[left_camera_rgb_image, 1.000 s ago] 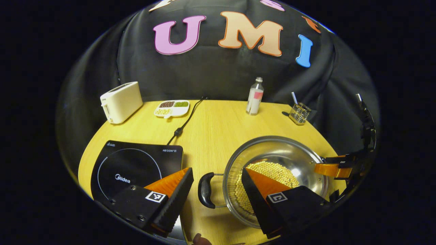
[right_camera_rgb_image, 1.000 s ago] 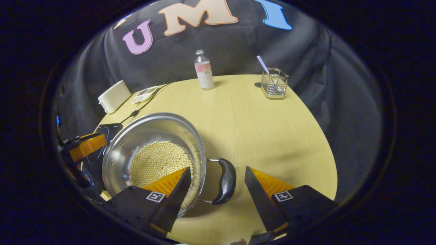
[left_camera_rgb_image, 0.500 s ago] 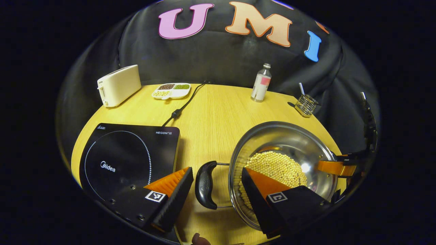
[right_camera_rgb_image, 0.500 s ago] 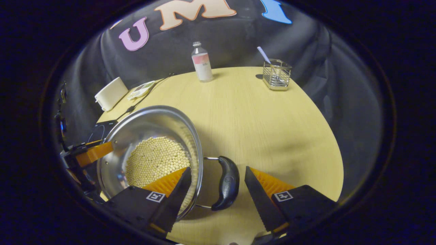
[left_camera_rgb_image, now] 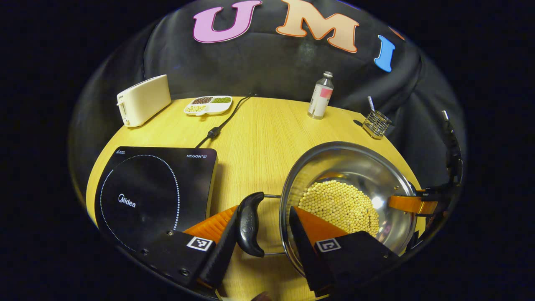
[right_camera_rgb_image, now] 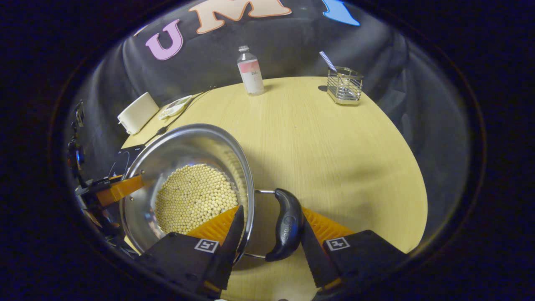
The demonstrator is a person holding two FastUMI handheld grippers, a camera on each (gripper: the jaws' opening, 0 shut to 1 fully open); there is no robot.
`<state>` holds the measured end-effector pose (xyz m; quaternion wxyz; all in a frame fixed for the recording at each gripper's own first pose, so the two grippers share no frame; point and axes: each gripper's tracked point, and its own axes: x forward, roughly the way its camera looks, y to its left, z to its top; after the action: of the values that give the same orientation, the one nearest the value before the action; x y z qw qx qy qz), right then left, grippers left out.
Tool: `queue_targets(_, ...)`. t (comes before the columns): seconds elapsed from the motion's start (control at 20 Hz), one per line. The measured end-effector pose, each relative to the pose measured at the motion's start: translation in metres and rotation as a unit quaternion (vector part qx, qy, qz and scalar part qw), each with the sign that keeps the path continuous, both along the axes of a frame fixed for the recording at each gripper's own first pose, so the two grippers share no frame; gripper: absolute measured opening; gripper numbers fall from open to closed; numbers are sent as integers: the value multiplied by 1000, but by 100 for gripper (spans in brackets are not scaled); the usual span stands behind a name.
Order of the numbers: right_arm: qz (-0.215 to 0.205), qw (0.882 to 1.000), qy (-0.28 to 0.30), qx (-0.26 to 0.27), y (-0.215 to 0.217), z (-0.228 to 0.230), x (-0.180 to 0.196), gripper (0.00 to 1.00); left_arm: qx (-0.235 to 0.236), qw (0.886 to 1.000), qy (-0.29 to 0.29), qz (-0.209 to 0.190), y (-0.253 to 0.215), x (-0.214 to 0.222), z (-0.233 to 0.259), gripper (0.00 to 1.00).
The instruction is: First push the handle of the pot to place it horizontally, then grasp the pot with both hands and set it on the induction cooktop.
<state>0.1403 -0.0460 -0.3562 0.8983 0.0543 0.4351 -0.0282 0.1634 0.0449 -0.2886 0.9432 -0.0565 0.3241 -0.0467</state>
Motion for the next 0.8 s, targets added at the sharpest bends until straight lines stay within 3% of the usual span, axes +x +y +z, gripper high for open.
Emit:
queue_targets(0.05, 0, 1000, 0, 0, 0, 0, 1, 70, -1, 1000, 2, 1, 0, 0, -1, 74)
queue_targets(0.1, 0, 1000, 0, 1, 0, -1, 1, 70, 0, 1000, 6, 0, 1, -1, -3, 77)
queue_targets(0.15, 0, 1000, 0, 0, -1, -1, 2, 70, 2, 1000, 7, 0, 2, -1, -3, 71)
queue_targets(0.2, -5, 1000, -1, 4, -3, -15, 9, 70, 2, 1000, 7, -2, 2, -1, -4, 70)
queue_targets(0.3, -10, 1000, -1, 6, -2, 0, 2, 65, 1, 1000, 10, -4, 2, -1, -4, 69)
queue_targets(0.35, -10, 1000, -2, 4, -3, 0, 2, 68, 2, 1000, 12, -6, 2, -1, -3, 70)
queue_targets(0.65, -22, 1000, -5, 3, -3, 1, 4, 53, -8, 1000, 18, 1, 1, -2, -3, 63)
queue_targets(0.8, -25, 1000, -5, -2, -3, 1, 4, 53, -5, 1000, 16, -2, 1, 0, -3, 63)
